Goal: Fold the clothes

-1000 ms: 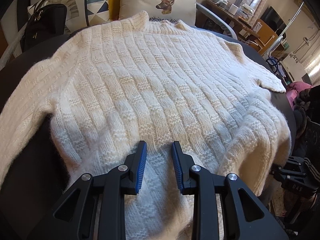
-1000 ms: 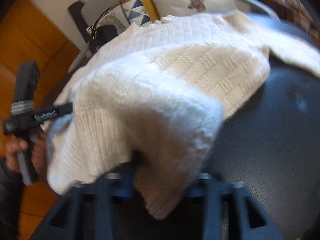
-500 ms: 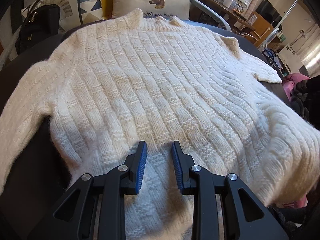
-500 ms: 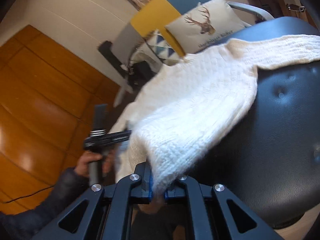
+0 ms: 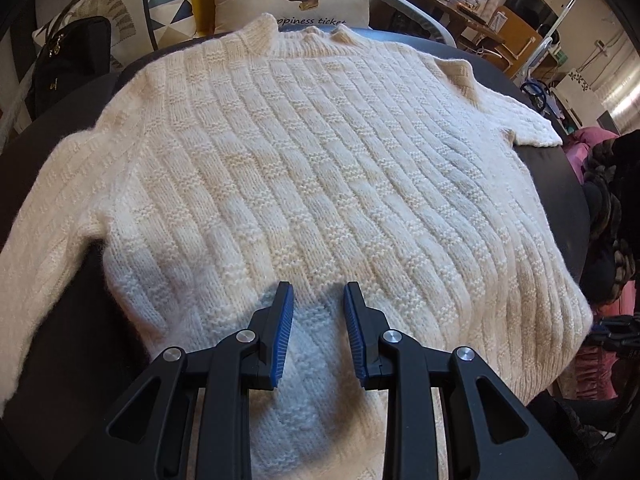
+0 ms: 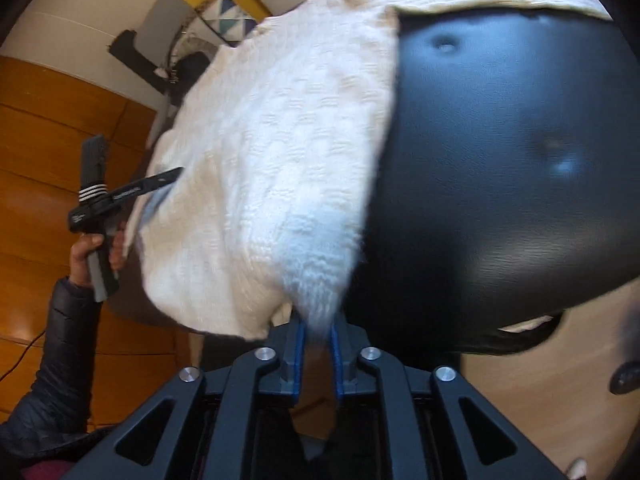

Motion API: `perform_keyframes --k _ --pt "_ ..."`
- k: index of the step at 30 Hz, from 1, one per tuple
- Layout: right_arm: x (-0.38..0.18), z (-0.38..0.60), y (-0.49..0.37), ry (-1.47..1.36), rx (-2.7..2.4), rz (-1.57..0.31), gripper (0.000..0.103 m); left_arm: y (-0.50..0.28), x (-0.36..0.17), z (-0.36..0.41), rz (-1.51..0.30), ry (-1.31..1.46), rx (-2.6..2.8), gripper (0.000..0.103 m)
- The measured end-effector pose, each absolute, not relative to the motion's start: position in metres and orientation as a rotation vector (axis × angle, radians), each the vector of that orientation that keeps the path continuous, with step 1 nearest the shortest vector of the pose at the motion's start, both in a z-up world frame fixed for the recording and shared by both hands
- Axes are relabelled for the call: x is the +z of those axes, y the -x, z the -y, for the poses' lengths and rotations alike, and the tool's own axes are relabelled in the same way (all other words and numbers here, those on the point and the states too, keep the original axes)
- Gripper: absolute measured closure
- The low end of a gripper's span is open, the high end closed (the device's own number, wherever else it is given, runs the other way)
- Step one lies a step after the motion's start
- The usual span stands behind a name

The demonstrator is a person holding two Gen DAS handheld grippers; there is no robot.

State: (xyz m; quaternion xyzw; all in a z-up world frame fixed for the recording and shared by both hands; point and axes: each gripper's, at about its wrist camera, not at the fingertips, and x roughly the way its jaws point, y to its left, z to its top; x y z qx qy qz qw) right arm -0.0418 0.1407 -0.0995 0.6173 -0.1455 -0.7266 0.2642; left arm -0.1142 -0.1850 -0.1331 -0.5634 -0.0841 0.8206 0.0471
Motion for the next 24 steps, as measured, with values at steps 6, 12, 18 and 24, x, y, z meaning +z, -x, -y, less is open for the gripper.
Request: perform_keyframes --k 6,12,18,24 --pt "-0.102 -0.165 0.092 -1.576 -2.105 0.645 0.077 0.113 -0.134 0.182 0.258 1.721 2.505 0.075" --pt "-0.136 -0.138 0.136 -1.595 -2.126 0.639 0.077 0.112 -0.134 0.180 0.263 1.718 2.508 0.075" --pt "-0.125 -0.102 0.144 -1.499 -2.270 0.296 0.097 0.112 -0.136 0.184 0.283 1.713 2.500 0.075" --pt "-0.097 -0.075 0.114 -1.266 -2.476 -0.475 0.098 0.111 -0.137 0.186 0.299 1.699 2.503 0.075"
